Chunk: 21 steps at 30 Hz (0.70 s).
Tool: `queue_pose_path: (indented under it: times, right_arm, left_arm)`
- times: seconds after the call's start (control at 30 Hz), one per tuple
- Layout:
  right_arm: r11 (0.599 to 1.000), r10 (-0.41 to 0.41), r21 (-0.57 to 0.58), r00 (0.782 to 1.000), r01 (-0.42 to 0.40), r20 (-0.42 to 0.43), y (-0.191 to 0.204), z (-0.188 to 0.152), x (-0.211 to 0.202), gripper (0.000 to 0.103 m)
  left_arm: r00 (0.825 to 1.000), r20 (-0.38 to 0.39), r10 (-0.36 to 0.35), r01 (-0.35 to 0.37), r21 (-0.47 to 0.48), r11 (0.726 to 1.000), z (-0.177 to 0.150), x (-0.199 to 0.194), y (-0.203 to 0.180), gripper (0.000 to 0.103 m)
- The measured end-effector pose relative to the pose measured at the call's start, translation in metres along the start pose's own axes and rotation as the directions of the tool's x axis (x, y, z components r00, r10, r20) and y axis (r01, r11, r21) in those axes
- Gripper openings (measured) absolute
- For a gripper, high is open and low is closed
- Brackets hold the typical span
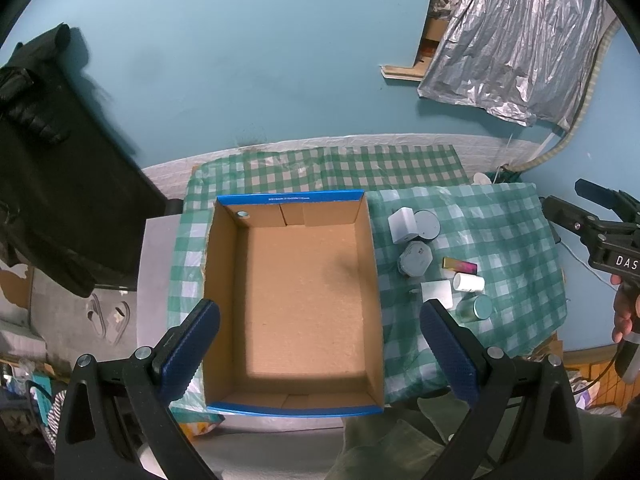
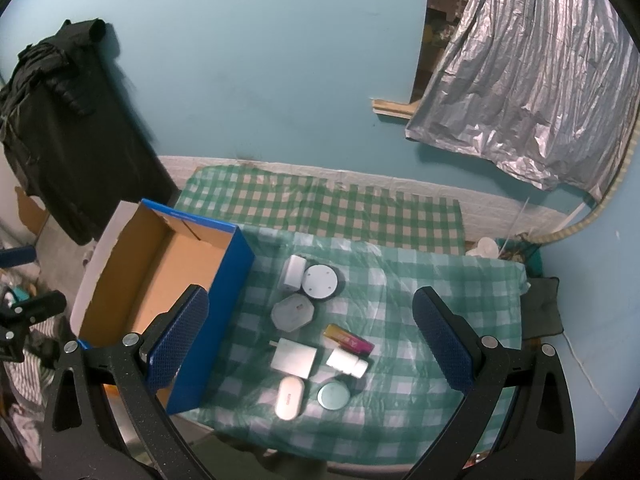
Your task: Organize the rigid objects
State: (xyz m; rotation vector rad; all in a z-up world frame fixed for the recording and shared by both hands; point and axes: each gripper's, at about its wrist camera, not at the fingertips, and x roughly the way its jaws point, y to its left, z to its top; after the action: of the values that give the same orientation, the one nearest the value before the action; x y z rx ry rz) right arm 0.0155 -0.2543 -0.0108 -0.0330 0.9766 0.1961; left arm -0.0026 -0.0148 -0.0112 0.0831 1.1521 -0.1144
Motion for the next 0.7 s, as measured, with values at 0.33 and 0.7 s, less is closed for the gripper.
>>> queue_pose_path:
  times: [0.33,0.7]
  right_arm:
    - [1.000,0.001,0.000,1.000,-0.001,-0.004,0.000,-0.001,0.000,0.102]
    - [1.000,0.002,-0.004,1.000,-0.002,-0.012,0.006,-0.010,0.000,0.102]
  left_arm:
    - [1.000,-0.004,0.001,-0.001,-0.003,1.000,0.000,0.001,0.002,0.101]
    - [1.000,-0.012,0.004,-0.004,-0.012,1.000,-0.010,0.001,0.011,0.101]
